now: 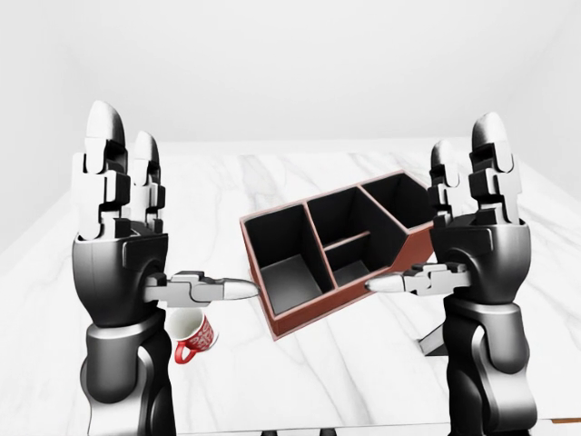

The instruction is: Pick up the book and place it in the back compartment of the caddy.

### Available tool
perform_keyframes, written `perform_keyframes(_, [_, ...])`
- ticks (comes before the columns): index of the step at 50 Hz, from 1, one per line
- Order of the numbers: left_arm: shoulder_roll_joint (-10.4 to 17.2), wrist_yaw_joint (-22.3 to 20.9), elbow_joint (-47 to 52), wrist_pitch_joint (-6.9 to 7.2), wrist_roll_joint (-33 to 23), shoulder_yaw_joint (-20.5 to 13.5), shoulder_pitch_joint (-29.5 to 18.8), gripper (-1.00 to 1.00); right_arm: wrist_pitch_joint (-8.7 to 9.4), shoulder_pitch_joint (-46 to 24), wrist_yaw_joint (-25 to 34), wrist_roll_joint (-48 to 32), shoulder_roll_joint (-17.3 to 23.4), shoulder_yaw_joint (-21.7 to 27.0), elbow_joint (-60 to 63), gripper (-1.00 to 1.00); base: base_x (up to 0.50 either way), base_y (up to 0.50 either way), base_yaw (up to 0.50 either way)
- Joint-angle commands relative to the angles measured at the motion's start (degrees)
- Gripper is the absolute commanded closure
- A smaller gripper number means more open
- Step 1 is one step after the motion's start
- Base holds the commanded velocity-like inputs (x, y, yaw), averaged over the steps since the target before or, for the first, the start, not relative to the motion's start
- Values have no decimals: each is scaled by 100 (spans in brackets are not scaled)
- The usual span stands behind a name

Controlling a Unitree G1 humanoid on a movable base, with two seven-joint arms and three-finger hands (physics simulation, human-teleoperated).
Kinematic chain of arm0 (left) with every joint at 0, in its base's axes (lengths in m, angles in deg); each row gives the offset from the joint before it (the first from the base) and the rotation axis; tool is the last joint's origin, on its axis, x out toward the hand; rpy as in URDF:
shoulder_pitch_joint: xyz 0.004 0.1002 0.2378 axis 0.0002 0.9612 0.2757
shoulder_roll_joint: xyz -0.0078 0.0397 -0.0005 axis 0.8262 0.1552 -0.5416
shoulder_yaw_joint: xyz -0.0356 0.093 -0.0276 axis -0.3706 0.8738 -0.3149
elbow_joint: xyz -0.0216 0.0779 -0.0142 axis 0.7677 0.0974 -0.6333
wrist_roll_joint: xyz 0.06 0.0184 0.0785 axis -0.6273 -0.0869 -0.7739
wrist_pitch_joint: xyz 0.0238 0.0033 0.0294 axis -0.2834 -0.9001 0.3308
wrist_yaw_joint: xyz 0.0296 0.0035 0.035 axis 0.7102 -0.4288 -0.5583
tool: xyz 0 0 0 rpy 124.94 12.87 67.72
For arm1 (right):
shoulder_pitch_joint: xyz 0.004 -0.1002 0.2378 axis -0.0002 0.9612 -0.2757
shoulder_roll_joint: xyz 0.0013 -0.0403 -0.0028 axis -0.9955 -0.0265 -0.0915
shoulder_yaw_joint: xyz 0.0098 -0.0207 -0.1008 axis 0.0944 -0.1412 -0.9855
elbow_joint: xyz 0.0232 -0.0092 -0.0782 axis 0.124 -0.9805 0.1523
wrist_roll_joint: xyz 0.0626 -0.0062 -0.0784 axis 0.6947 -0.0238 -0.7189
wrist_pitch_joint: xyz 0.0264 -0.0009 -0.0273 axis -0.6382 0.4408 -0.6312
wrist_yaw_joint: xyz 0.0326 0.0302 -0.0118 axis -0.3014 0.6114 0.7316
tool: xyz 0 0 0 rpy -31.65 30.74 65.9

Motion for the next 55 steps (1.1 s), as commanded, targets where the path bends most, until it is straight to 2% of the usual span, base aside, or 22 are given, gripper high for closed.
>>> perform_keyframes(1, [4, 6, 7, 0, 11, -4, 9, -100, 0, 29, 38, -112, -16, -58, 16, -100, 0, 0, 0])
perform_keyframes(20, [-20, 19, 18, 0, -18, 48, 44, -100, 0, 114, 171, 4, -35, -18, 142, -100, 0, 0, 0])
perform_keyframes(25, [-21, 15, 13, 0, -19, 52, 56, -100, 0, 131, 143, -366, 48, -172, -4, -100, 0, 0, 0])
perform_keyframes(36, [-10, -1, 9, 0, 10, 11, 33, -100, 0, 71, 166, -399, -29, -143, 86, -100, 0, 0, 0])
perform_keyframes(47, [-28, -12, 56, 0, 0, 43, 109, -100, 0, 166, 325, -91, -59, -56, 358, -100, 0, 0, 0])
perform_keyframes(55, [-21, -10, 82, 0, 6, 33, 58, -100, 0, 12, 237, -386, 17, -122, 303, -100, 13, 0, 0])
